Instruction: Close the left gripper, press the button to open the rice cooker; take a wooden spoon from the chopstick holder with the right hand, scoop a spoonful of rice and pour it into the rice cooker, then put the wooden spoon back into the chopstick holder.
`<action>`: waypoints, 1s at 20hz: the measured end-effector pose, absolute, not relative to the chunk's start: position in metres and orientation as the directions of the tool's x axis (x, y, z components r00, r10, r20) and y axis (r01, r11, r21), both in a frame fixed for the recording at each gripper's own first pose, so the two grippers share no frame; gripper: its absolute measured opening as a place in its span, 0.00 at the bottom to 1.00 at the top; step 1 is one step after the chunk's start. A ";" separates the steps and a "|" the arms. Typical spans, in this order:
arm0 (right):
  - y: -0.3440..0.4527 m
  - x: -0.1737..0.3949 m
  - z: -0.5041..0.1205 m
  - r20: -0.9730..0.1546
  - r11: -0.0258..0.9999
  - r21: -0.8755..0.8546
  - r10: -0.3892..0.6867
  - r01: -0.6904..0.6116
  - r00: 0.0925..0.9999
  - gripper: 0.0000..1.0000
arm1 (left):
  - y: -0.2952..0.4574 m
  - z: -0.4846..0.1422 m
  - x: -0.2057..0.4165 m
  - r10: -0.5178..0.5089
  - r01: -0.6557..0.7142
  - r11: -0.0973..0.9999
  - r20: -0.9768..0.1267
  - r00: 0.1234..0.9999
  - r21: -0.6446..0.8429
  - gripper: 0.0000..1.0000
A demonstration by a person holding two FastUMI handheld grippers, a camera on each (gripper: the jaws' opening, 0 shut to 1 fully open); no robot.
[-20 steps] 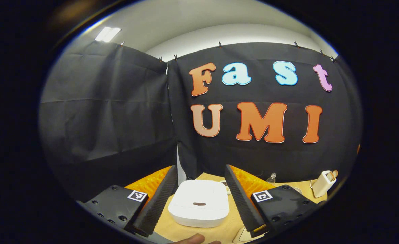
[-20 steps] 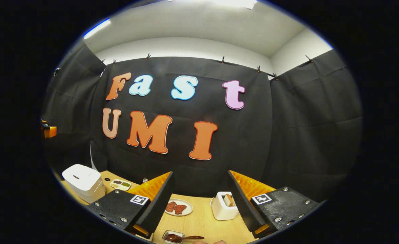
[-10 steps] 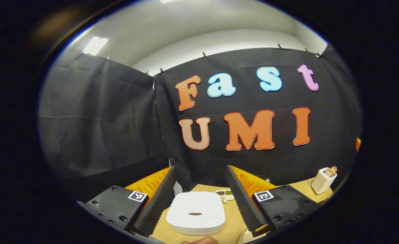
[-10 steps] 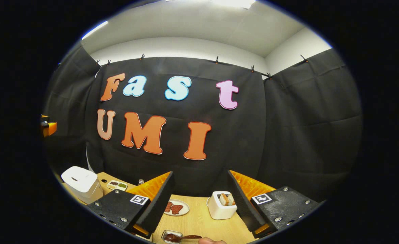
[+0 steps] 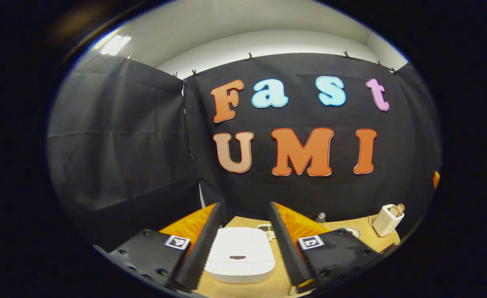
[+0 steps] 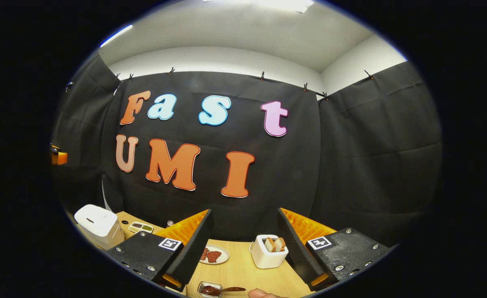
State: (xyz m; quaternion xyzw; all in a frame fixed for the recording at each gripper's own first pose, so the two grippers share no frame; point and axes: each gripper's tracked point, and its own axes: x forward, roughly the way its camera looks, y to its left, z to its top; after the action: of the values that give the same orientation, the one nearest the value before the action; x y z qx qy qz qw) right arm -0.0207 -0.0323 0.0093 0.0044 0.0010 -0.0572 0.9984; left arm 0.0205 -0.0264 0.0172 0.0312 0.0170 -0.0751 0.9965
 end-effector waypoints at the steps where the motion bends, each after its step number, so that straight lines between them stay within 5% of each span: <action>1: -0.033 -0.023 0.008 -0.006 0.993 0.004 -0.118 0.118 0.993 0.97 | -0.027 0.014 0.022 -0.148 0.152 0.986 -0.051 0.988 0.075 0.58; 5: -0.036 -0.031 0.004 -0.015 0.990 -0.003 -0.145 0.144 0.989 0.95 | -0.026 -0.024 0.050 -0.136 0.151 0.987 -0.223 0.965 0.051 0.05; 13: -0.048 -0.054 -0.014 -0.061 0.975 -0.009 -0.222 0.222 0.973 0.95 | -0.009 -0.130 0.105 -0.133 0.104 0.991 -0.663 0.736 -0.083 0.09; 20: -0.057 -0.067 -0.040 -0.123 0.956 -0.040 -0.293 0.290 0.948 0.95 | -0.006 -0.212 0.136 -0.151 0.056 0.988 -0.845 0.513 -0.143 0.10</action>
State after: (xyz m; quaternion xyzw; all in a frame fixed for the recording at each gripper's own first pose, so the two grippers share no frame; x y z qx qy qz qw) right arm -0.0671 -0.0568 -0.0399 -0.0105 0.0639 -0.1475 0.9869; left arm 0.1359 -0.0063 -0.2117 -0.0488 0.4897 -0.0595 0.8685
